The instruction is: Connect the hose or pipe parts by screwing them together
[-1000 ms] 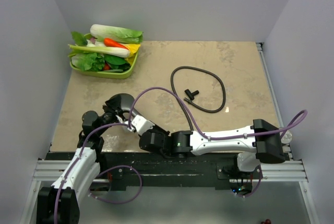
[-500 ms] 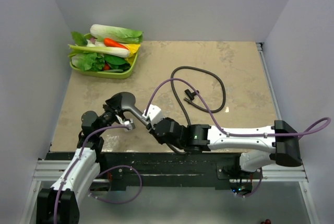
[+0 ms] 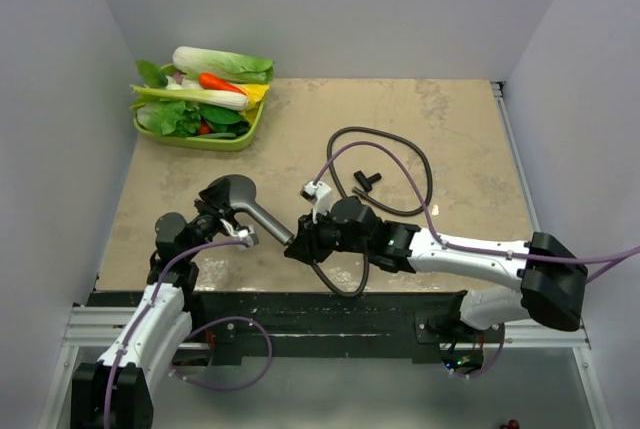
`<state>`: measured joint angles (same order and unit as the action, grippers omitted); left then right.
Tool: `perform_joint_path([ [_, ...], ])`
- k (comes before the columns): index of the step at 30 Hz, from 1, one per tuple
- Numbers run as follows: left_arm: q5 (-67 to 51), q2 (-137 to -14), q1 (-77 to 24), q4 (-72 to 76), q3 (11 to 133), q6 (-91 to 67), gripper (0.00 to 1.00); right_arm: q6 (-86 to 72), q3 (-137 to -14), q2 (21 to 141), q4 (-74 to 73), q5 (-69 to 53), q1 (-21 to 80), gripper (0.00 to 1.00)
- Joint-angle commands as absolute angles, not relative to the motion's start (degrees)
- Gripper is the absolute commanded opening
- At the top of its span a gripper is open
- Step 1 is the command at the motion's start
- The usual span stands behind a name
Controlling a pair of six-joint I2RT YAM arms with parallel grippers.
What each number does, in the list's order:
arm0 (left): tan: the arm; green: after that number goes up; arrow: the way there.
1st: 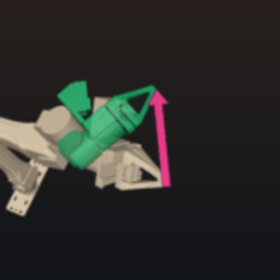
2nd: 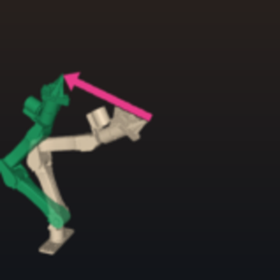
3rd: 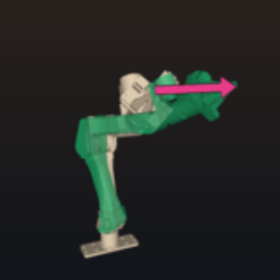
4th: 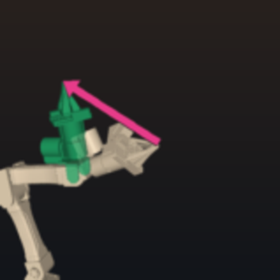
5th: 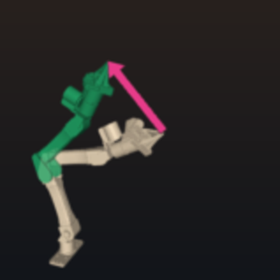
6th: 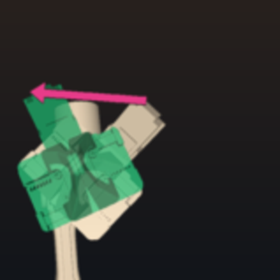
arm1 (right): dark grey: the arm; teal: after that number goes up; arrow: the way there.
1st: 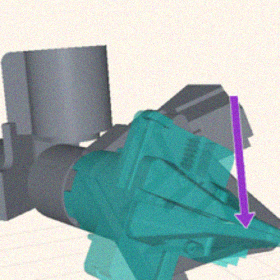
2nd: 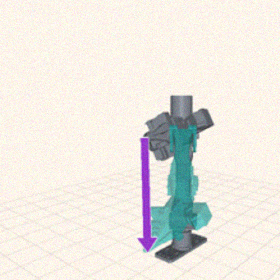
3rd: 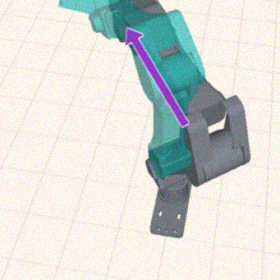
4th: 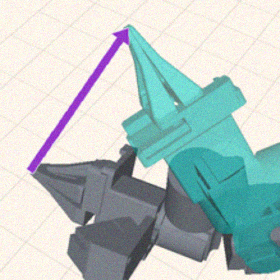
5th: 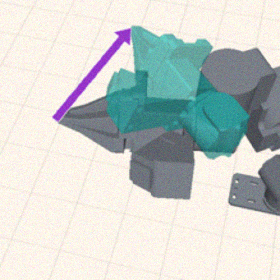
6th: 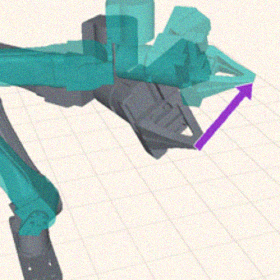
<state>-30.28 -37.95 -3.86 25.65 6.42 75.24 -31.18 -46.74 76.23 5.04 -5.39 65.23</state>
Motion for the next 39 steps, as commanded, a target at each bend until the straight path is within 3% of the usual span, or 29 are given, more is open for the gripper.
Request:
perform_joint_path([
  [1, -33.75, -36.91, -4.04, 30.06, 8.7, 75.15, 0.0, -44.1, -42.64, 76.54, 29.21, -23.78, 60.39, 0.0],
  [5, -33.84, -36.83, -4.04, 30.06, 8.61, 75.06, 0.0, -57.63, -38.24, 80.5, 47.25, -31.37, 57.14, 0.0],
  [13, -33.4, -36.65, -4.04, 30.67, 8.53, 74.53, 0.0, -77.57, -33.67, 92.36, 81.05, -35.5, 55.37, 0.0],
  [17, -33.31, -36.65, -4.04, 30.76, 8.61, 74.62, 0.0, -82.53, -32.96, 97.47, 89.73, -36.56, 53.88, 0.0],
  [18, -33.31, -36.65, -4.04, 30.85, 8.61, 74.53, 0.0, -82.18, -33.05, 97.3, 88.95, -37.26, 53.7, 0.05],
  [19, -33.14, -36.74, -4.04, 30.85, 8.7, 74.53, 0.0, -79.48, -33.48, 96.42, 83.72, -37.61, 53.44, 0.14],
  [20, -33.13, -36.74, -4.04, 30.85, 8.7, 74.53, 0.0, -77.19, -33.75, 95.28, 79.76, -37.79, 52.92, 0.3],
  [21, -33.13, -36.65, -4.04, 30.85, 8.7, 74.36, 0.0, -74.64, -34.79, 92.14, 74.93, -37.97, 52.74, 0.4],
  [22, -33.13, -36.65, -4.04, 30.85, 8.7, 74.44, 0.0, -67.92, -35.67, 90.46, 63.22, -37.88, 52.47, 0.5],
  [24, -33.05, -36.56, -4.04, 30.85, 8.79, 74.27, 0.0, -59.29, -38.65, 86.86, 48.34, -36.83, 52.29, 0.6],
  [25, -33.05, -36.56, -4.04, 30.94, 8.79, 74.27, 0.0, -48.97, -43.37, 84.05, 30.85, -32.74, 52.29, 0.76],
  [26, -33.13, -36.48, -4.04, 30.85, 8.79, 74.01, 0.0, -43.65, -46.55, 82.89, 21.37, -30.0, 52.47, 0.83],
  [28, -33.22, -36.47, -4.04, 31.02, 8.79, 73.74, 0.0, -32.94, -54.21, 81.31, 2.92, -21.33, 52.47, 0.91],
  [31, -33.22, -36.74, -4.04, 31.46, 8.7, 73.65, 0.0, -24.55, -60.9, 79.81, -12.08, -12.24, 53.17, 0.92],
  [39, -32.78, -37.0, -4.04, 31.64, 8.61, 73.56, 0.0, -15.21, -66.96, 76.81, -25.74, 20.1, 68.1, 0.88],
])
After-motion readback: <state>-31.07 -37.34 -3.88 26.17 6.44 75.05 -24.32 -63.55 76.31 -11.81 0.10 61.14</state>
